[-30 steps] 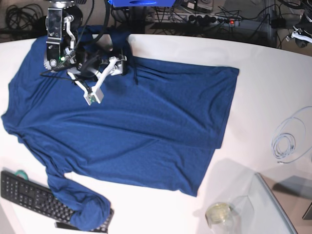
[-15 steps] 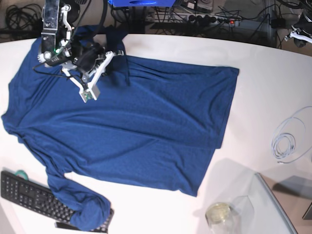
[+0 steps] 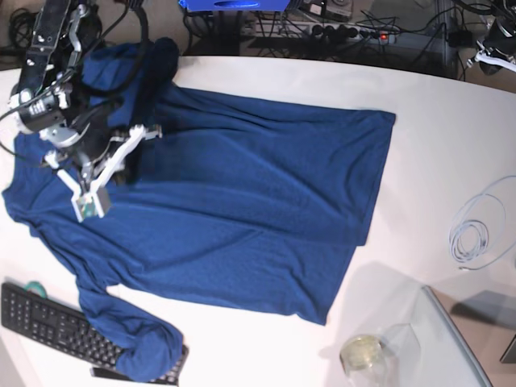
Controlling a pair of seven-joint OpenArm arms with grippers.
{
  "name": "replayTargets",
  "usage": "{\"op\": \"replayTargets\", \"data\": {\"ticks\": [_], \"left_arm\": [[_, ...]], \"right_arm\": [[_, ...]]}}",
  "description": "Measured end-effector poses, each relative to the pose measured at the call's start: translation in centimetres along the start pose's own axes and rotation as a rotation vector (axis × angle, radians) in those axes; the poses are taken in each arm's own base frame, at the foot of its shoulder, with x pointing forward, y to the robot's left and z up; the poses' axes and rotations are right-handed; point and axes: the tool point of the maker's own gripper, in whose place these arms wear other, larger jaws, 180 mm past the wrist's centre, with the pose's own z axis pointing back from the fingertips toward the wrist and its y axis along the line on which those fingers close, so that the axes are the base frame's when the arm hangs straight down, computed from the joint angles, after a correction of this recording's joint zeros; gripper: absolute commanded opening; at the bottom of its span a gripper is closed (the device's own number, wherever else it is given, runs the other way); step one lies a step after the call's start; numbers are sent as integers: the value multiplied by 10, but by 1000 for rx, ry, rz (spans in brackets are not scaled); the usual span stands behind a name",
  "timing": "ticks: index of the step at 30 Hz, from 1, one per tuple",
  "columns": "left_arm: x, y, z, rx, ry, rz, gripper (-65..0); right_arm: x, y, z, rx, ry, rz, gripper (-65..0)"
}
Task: Layout the t-shirt on the table in an organized manner, then fold the t-shirt properly
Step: 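Press the right gripper onto the shirt body near the collar, then sweep the right gripper across the shirt body toward the hem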
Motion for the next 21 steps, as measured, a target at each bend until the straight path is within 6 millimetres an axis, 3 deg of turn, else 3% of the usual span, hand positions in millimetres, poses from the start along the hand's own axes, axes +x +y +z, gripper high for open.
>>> {"op": "replayTargets", "data": {"ticks": [6,11,17,21], "left_arm": [[0,0,0,-1,-1,0,-650],[-1,1,0,9,6,-12,-650],[3,-2,-8,35,23,-53,-650],[1,0,-8,43,30,-60,-650]], "right_arm": [[51,-27,7,-68,-204,-19,-647],[99,-29,10,-68,-326,22,-647],[139,-10,10,-21,-396,118,-645],[156,9,-5,42,-403,162,-645]]}}
